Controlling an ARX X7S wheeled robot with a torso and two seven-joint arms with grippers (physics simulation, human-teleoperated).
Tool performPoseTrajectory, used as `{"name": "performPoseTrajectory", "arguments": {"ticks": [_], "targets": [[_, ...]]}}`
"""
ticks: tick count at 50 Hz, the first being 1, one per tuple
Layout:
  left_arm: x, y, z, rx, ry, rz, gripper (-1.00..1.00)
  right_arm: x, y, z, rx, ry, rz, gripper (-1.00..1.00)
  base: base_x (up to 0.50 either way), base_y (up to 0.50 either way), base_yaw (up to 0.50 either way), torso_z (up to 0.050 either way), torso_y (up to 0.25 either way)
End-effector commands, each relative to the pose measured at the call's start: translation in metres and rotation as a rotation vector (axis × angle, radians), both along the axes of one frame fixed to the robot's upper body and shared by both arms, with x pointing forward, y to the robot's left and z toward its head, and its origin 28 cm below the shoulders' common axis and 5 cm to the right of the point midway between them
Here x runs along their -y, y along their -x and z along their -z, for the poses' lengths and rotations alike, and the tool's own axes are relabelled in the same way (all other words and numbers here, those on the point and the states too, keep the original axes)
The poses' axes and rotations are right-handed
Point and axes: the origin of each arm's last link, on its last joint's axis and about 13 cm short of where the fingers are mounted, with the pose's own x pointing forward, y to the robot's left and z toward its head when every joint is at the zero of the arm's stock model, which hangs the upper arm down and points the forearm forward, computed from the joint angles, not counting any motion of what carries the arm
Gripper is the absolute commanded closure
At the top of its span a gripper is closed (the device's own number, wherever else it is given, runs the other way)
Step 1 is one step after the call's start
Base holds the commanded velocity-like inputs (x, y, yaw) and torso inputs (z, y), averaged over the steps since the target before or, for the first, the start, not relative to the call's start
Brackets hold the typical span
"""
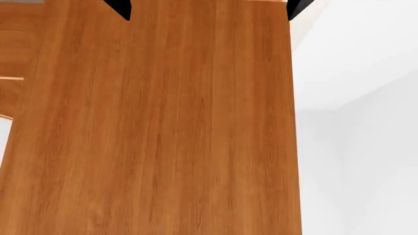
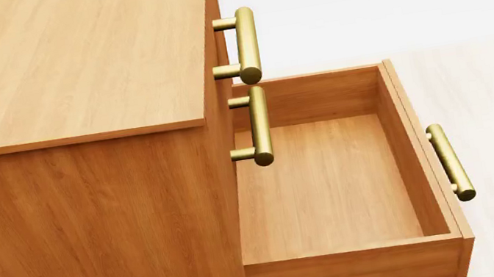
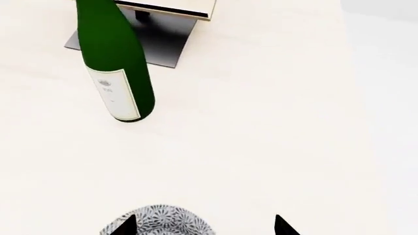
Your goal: Put the bowl in the bottom drawer of the cabinet and close it.
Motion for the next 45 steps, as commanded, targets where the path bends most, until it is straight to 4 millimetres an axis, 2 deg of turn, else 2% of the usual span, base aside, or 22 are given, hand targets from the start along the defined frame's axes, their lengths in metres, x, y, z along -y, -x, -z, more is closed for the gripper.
{"name": "performPoseTrajectory", "arguments": {"ticks": [1, 5, 9, 11, 14, 21, 24, 26, 28, 30, 35, 39, 41, 43, 45], "targets": [[0.000, 0.000, 0.002, 0.000, -0.001, 0.000, -1.00, 0.003, -0.001, 0.008, -0.008, -0.076, -0.004, -1.00, 0.00, 0.00, 0.00, 0.000, 0.000], [0.001, 0.001, -0.007, -0.001, 0.000, 0.000, -1.00, 0.004, -0.001, 0.010, -0.008, -0.105, -0.003, -1.00, 0.00, 0.00, 0.00, 0.000, 0.000], [0.001, 0.000, -0.007, -0.001, 0.001, 0.000, -1.00, 0.005, -0.001, 0.012, -0.002, -0.130, -0.001, -1.00, 0.00, 0.00, 0.00, 0.000, 0.000], [0.000, 0.000, 0.003, -0.001, 0.002, -0.001, -1.00, 0.007, -0.001, 0.013, -0.002, -0.144, 0.006, -1.00, 0.00, 0.00, 0.00, 0.000, 0.000], [0.001, 0.000, -0.006, -0.001, 0.002, 0.000, -1.00, 0.009, 0.000, 0.014, -0.003, -0.152, 0.026, -1.00, 0.00, 0.00, 0.00, 0.000, 0.000], [0.000, 0.000, -0.007, -0.001, 0.003, -0.001, -1.00, 0.012, 0.003, 0.020, -0.025, -0.173, 0.057, -1.00, 0.00, 0.00, 0.00, 0.000, 0.000], [0.000, 0.000, -0.005, 0.000, 0.001, 0.000, -1.00, 0.012, 0.003, 0.022, -0.034, -0.174, 0.062, -1.00, 0.00, 0.00, 0.00, 0.000, 0.000], [0.000, 0.001, 0.003, 0.001, -0.002, 0.001, -1.00, 0.012, 0.003, 0.023, -0.035, -0.177, 0.065, -1.00, 0.00, 0.00, 0.00, 0.000, 0.000], [0.000, 0.001, -0.004, 0.001, 0.001, 0.000, -1.00, 0.012, 0.003, 0.025, -0.039, -0.176, 0.063, -1.00, 0.00, 0.00, 0.00, 0.000, 0.000], [0.000, 0.001, 0.004, 0.001, 0.001, 0.000, -1.00, 0.013, 0.003, 0.028, -0.043, -0.179, 0.064, -1.00, 0.00, 0.00, 0.00, 0.000, 0.000], [0.000, 0.001, 0.004, 0.001, 0.002, 0.000, -1.00, 0.012, 0.003, 0.031, -0.047, -0.195, 0.052, -1.00, 0.00, 0.00, 0.00, 0.000, 0.000], [0.000, 0.001, 0.004, 0.001, 0.002, 0.000, -1.00, 0.012, 0.002, 0.032, -0.042, -0.216, 0.036, -1.00, 0.00, 0.00, 0.00, 0.000, 0.000], [0.000, 0.000, -0.005, 0.000, 0.005, -0.002, -1.00, 0.012, 0.001, 0.032, -0.030, -0.253, 0.025, -1.00, 0.00, 0.00, 0.00, 0.000, 0.000], [0.001, 0.000, -0.006, 0.001, 0.004, -0.001, -1.00, 0.013, 0.002, 0.032, -0.030, -0.253, 0.027, -1.00, 0.00, 0.00, 0.00, 0.000, 0.000], [0.000, 0.001, 0.004, 0.001, 0.003, -0.001, -1.00, 0.014, 0.002, 0.033, -0.025, -0.266, 0.031, -1.00, 0.00, 0.00, 0.00, 0.000, 0.000]]}}
